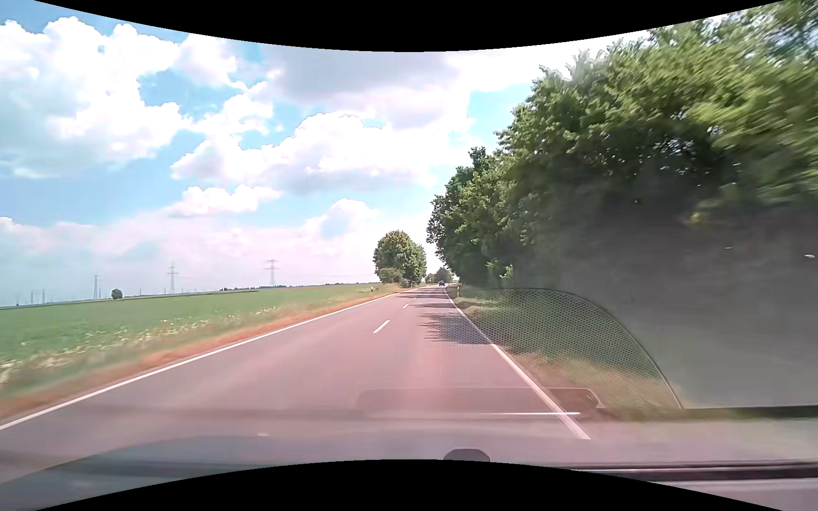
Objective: Follow the waypoints while adhering to traffic rules and regulations
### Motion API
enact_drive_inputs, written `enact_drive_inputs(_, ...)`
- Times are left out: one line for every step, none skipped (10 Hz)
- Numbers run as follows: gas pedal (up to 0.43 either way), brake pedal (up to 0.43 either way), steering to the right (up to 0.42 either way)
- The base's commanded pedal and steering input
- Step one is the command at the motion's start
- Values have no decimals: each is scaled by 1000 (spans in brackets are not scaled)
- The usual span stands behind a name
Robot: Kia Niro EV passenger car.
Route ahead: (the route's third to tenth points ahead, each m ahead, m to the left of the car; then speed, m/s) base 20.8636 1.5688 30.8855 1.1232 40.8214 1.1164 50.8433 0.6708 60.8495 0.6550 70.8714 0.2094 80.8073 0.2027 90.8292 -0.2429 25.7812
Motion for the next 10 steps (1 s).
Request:
enact_drive_inputs(220, 0, 0)
enact_drive_inputs(220, 0, 1)
enact_drive_inputs(220, 0, 1)
enact_drive_inputs(220, 0, 1)
enact_drive_inputs(220, 0, 1)
enact_drive_inputs(220, 0, 1)
enact_drive_inputs(220, 0, 1)
enact_drive_inputs(220, 0, 1)
enact_drive_inputs(220, 0, 1)
enact_drive_inputs(220, 0, 1)
